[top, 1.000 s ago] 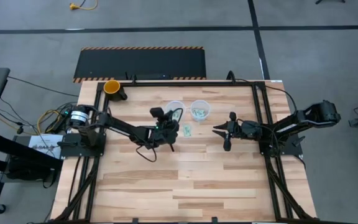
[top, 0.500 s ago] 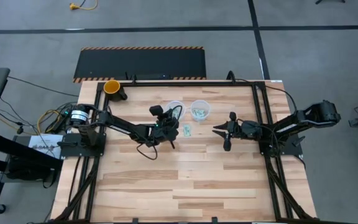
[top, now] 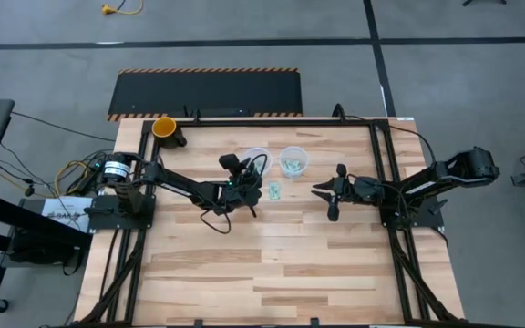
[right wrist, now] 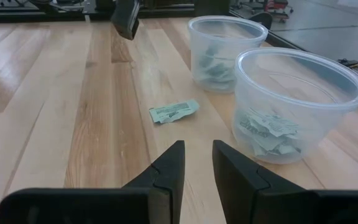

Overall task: Pick and place items into bin
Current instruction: Put the green stevia packet into the left transparent bin

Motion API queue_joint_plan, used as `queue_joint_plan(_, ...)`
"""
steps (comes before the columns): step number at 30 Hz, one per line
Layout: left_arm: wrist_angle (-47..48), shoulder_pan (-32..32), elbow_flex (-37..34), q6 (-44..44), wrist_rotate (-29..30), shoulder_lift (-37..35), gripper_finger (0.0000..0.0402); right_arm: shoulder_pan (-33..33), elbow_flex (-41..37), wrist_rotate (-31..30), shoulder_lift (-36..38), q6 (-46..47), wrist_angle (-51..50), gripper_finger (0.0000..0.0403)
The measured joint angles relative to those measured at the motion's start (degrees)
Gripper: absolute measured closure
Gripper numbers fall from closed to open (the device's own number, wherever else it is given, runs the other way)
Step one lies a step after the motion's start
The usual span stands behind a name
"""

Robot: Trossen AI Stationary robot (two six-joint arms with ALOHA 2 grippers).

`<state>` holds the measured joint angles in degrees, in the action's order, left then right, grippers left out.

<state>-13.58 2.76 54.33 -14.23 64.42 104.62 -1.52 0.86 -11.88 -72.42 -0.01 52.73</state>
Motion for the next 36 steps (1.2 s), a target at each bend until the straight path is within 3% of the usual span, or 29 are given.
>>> queue_joint_plan(6, -0.1, 0.0, 0.0, 0.0, -0.2, 0.0, 0.0264, 0.0, 0.0, 0.0, 0.0, 0.0, 0.0, 0.0327)
queue_joint_plan(12, -3.0, 0.3, 0.0, 0.0, -6.4, 0.0, 0.0258, 0.0, 0.0, 0.0, 0.0, 0.0, 0.0, 0.0327)
queue_joint_plan(15, -6.7, 1.3, 0.0, -0.4, -16.1, 0.0, 0.0257, 0.0, 0.0, 0.0, 0.0, 0.0, 0.0, 0.0327)
queue_joint_plan(21, -13.2, 3.0, 0.0, -1.6, -44.0, -0.1, 0.0257, 0.0, 0.0, 0.0, 0.0, 0.0, 0.0, 0.0327)
queue_joint_plan(24, -13.5, 2.8, 0.0, -0.5, -52.8, 0.0, 0.0257, 0.0, 0.0, 0.0, 0.0, 0.0, 0.0, 0.0327)
queue_joint_plan(36, -13.9, -0.6, -3.5, 13.1, -54.1, 0.4, 0.0258, 0.0, 0.0, 0.0, 0.0, 0.0, 0.0, 0.0327)
